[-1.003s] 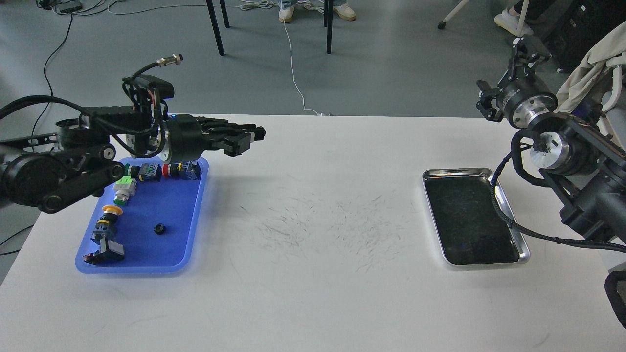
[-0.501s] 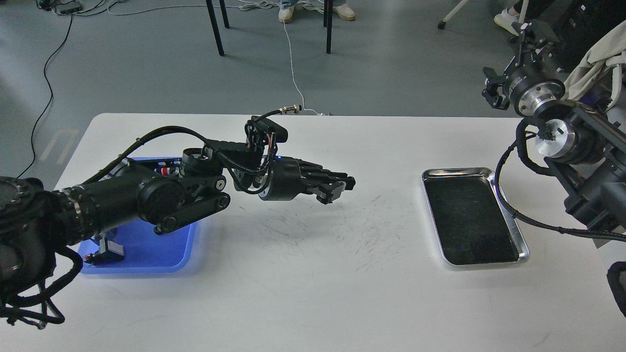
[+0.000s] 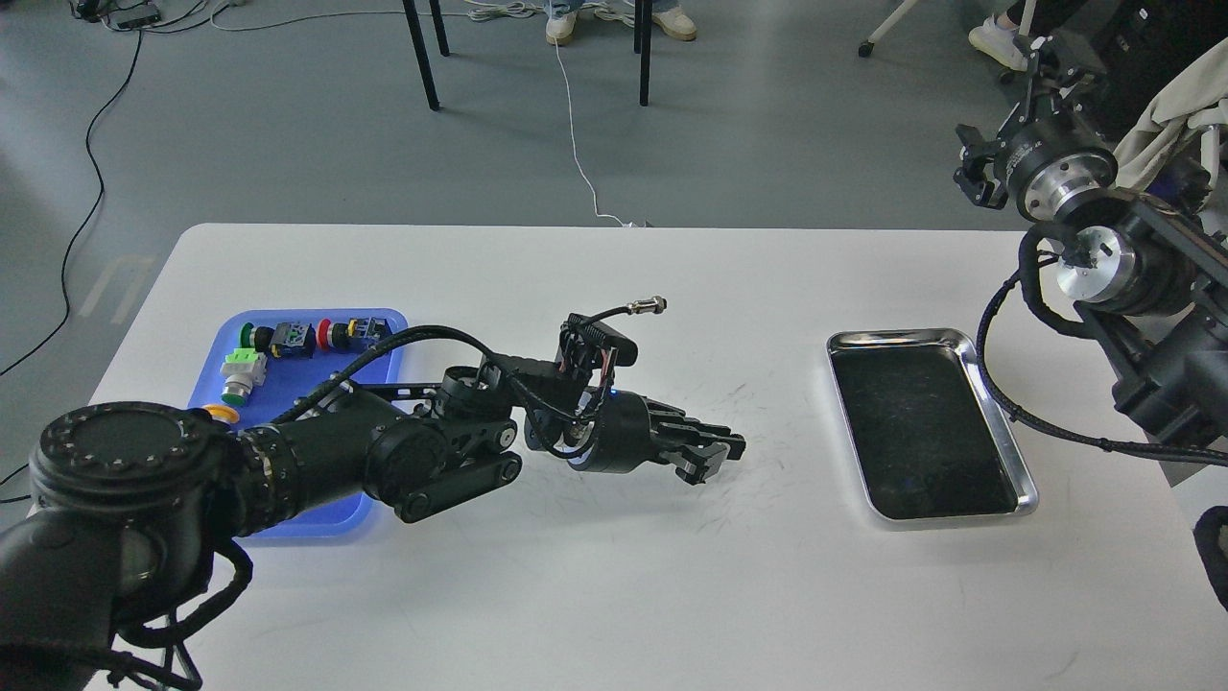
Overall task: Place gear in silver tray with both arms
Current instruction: 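Lift the gear and carry it toward the silver tray, then hold the gear with the left hand near the silver tray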
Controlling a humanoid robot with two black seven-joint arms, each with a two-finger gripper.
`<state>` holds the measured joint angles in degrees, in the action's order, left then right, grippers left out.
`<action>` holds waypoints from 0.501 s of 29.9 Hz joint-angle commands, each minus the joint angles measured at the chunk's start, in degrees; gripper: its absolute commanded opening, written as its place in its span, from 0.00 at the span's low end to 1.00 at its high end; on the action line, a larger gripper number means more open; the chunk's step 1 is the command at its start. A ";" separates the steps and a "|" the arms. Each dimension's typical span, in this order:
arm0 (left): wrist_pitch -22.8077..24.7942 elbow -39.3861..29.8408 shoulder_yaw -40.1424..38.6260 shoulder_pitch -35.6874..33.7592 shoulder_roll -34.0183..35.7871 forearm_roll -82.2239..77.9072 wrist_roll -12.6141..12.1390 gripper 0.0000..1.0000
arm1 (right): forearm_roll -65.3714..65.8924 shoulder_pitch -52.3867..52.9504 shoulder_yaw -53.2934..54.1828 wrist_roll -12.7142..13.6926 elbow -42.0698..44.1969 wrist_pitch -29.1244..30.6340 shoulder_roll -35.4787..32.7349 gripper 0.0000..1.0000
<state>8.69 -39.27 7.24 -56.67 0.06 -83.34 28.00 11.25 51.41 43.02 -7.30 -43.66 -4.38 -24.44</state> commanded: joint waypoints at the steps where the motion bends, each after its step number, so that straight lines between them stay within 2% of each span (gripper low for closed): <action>1: -0.07 3.92 -0.21 0.77 -0.06 0.20 0.00 0.08 | 0.00 0.01 -0.04 0.01 -0.02 -0.02 -0.69 0.99; 15: -0.69 4.82 -0.38 2.00 -0.06 0.29 0.00 0.08 | 0.00 -0.08 -1.89 0.01 0.24 0.25 -0.96 0.99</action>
<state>8.24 -34.33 7.10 -54.56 -0.01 -83.21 28.00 11.25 51.33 41.27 -7.29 -43.60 -4.24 -25.43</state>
